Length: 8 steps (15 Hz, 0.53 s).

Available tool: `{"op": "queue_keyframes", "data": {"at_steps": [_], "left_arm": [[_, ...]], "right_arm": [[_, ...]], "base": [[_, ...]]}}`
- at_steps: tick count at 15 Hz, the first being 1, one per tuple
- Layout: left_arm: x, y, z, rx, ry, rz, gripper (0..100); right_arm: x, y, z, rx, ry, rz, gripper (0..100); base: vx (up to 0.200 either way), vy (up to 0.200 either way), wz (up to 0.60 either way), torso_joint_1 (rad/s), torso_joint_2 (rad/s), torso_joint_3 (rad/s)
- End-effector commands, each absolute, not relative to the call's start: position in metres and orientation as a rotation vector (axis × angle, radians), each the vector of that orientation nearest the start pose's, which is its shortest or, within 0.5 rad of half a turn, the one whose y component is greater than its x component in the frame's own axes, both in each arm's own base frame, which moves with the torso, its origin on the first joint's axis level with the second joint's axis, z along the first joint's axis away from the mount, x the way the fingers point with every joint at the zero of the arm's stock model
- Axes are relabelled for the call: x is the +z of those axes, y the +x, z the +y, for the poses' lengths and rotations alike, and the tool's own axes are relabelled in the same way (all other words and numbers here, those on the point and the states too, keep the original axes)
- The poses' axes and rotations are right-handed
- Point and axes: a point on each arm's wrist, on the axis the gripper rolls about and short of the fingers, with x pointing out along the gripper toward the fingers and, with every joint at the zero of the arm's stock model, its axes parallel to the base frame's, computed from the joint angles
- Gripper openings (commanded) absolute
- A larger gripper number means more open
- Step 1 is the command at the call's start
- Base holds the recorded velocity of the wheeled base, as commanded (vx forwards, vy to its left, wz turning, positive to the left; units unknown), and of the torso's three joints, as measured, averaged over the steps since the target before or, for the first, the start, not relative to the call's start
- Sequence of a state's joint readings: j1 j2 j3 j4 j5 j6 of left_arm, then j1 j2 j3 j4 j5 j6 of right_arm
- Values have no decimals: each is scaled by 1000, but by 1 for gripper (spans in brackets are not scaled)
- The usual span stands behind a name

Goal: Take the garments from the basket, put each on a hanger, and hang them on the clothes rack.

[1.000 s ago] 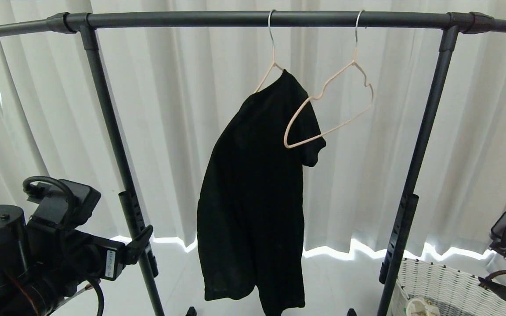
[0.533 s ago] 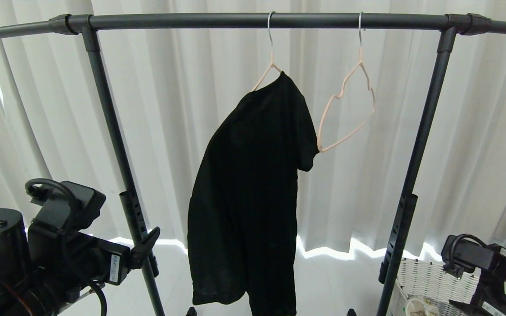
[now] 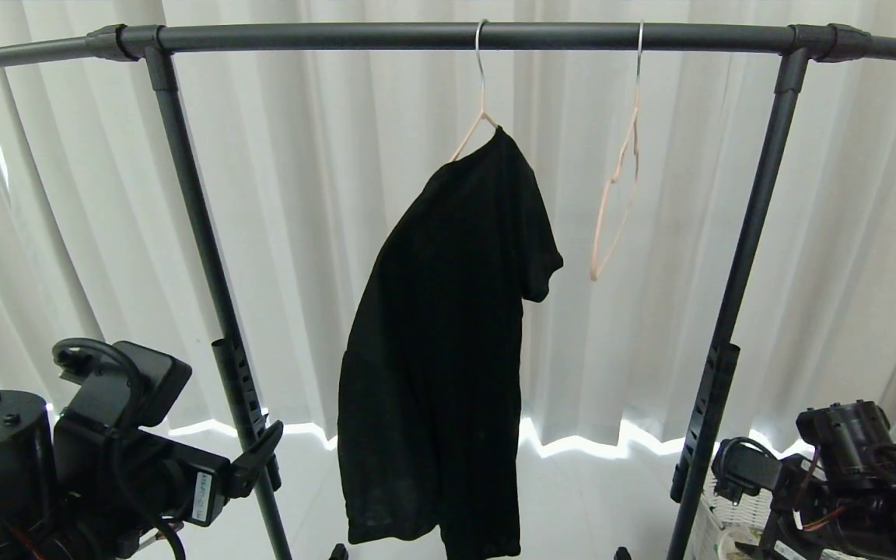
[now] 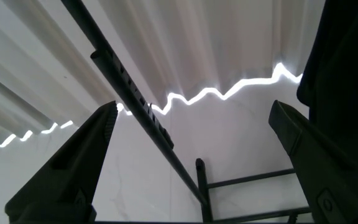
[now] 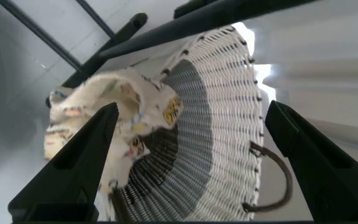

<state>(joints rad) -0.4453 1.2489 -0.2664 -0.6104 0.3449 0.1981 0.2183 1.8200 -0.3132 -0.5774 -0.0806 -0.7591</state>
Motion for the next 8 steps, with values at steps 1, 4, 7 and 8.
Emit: {"op": "queue_keyframes", "data": {"at_steps": [1, 4, 7, 8], "left_arm": [[143, 144, -61, -136, 341, 334, 100], [139, 139, -59, -142, 350, 344, 100], [140, 140, -60, -143, 349, 341, 100], [140, 139, -59, -142, 349, 336, 100]], "right_arm": [[17, 221, 47, 505, -843, 916, 100], [7, 230, 44, 434, -864, 931, 100], [-2, 240, 45, 384, -844, 883, 100], [-2, 241, 45, 354, -851, 875, 0]], "base": [[0, 0, 0, 0, 0, 0], [0, 0, 0, 0, 0, 0], [0, 0, 0, 0, 0, 0], [0, 0, 0, 0, 0, 0]]}}
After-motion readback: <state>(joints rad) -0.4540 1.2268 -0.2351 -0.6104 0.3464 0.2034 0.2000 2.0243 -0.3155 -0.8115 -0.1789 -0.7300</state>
